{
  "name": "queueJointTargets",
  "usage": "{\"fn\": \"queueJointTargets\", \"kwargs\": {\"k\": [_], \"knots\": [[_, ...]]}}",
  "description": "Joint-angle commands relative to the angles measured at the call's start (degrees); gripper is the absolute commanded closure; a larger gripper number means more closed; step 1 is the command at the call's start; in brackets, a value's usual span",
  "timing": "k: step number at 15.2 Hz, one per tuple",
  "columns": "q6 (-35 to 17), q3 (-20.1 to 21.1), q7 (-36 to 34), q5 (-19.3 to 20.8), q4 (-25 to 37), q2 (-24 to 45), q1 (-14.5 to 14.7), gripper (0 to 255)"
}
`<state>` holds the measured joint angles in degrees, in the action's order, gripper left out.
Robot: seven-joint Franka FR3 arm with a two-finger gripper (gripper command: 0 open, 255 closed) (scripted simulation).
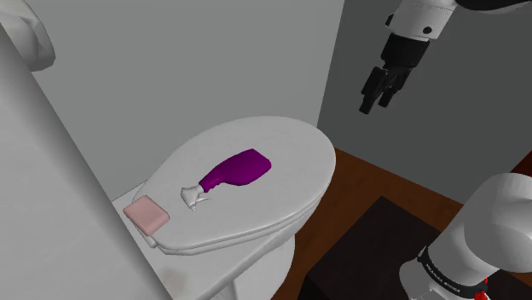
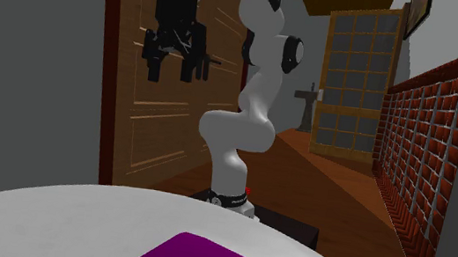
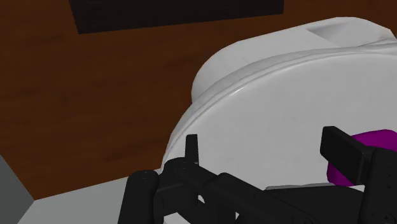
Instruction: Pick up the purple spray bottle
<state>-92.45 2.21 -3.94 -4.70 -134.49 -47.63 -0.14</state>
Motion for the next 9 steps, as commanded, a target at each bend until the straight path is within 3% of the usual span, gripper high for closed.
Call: {"fn": "queueJointTargets", "kwargs": {"k": [1,9], "knots": [[0.0,0.0,0.0,0.0,0.0,0.0,0.0,0],[-7.4,9.84,-10.4,-5.63,0.58,7.37,2.28,0]]}}
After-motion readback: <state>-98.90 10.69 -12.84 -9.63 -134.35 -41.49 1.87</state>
